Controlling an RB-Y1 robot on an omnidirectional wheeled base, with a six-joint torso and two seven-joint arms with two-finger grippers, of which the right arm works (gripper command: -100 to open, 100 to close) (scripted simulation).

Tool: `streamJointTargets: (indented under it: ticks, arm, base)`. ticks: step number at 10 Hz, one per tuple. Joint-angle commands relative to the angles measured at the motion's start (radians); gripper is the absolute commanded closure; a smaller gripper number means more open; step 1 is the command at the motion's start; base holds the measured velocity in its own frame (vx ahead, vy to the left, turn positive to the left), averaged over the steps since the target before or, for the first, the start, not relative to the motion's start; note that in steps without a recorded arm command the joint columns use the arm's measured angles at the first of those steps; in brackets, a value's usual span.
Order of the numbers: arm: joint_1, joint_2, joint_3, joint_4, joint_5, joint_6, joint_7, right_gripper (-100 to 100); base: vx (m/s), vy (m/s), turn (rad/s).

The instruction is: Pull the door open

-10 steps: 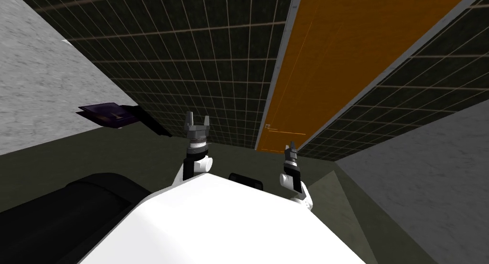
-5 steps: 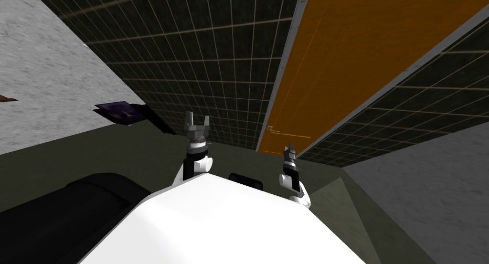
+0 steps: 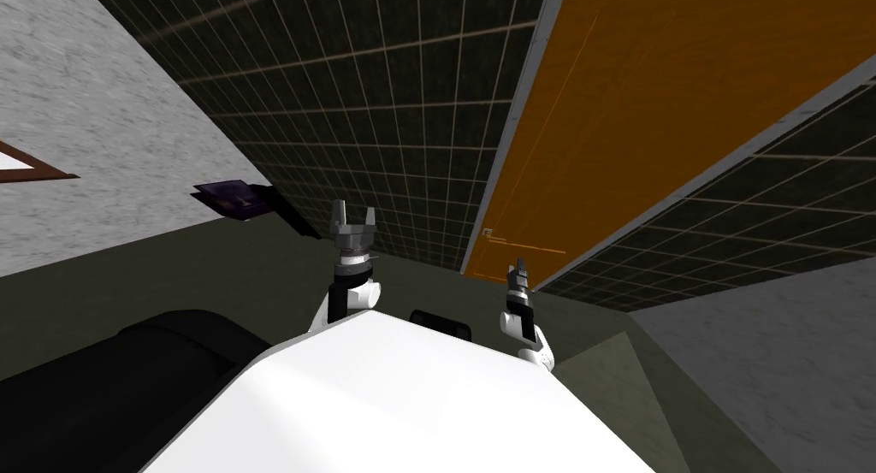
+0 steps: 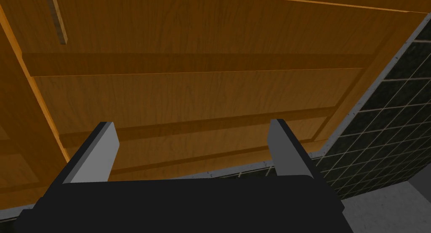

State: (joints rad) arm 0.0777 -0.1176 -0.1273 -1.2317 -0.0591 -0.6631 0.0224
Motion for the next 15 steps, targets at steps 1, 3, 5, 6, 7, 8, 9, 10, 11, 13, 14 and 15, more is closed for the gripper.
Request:
streamJointTargets:
  ticks: [1,3,5,6,7,8,9,10,11,13,14,15]
  arm:
    - [-0.012,-0.003,-0.003,0.040,-0.002,-0.010,-0.004,-100]
    - [-0.027,-0.007,-0.007,0.083,-0.006,-0.021,-0.009,-100]
    - [-0.043,-0.010,-0.011,0.126,-0.009,-0.032,-0.014,-100]
    - [-0.058,-0.014,-0.015,0.152,-0.013,-0.042,-0.019,-100]
    - [-0.058,-0.014,-0.015,0.167,-0.013,-0.042,-0.019,-100]
    - [-0.072,-0.017,-0.019,0.200,-0.016,-0.052,-0.023,-100]
    - [-0.072,-0.017,-0.019,0.207,-0.016,-0.052,-0.023,-100]
    - [-0.087,-0.020,-0.023,0.248,-0.019,-0.062,-0.028,-100]
    - [-0.101,-0.023,-0.027,0.284,-0.022,-0.072,-0.032,-100]
    - [-0.115,-0.025,-0.031,0.323,-0.025,-0.081,-0.036,-100]
    - [-0.128,-0.028,-0.034,0.355,-0.028,-0.090,-0.041,-100]
    - [-0.128,-0.028,-0.034,0.360,-0.028,-0.090,-0.041,-100]
  base:
    - [0.051,-0.027,0.062]
    - [0.046,-0.014,0.069]
    - [0.041,-0.027,0.075]
    - [0.045,-0.013,0.091]
    - [0.042,-0.015,0.044]
    - [0.052,-0.025,0.084]
    - [0.045,-0.022,0.046]
    - [0.050,-0.018,0.083]
    - [0.065,-0.017,0.133]
    - [0.068,-0.036,0.090]
    - [0.059,-0.032,0.051]
    - [0.042,-0.024,0.057]
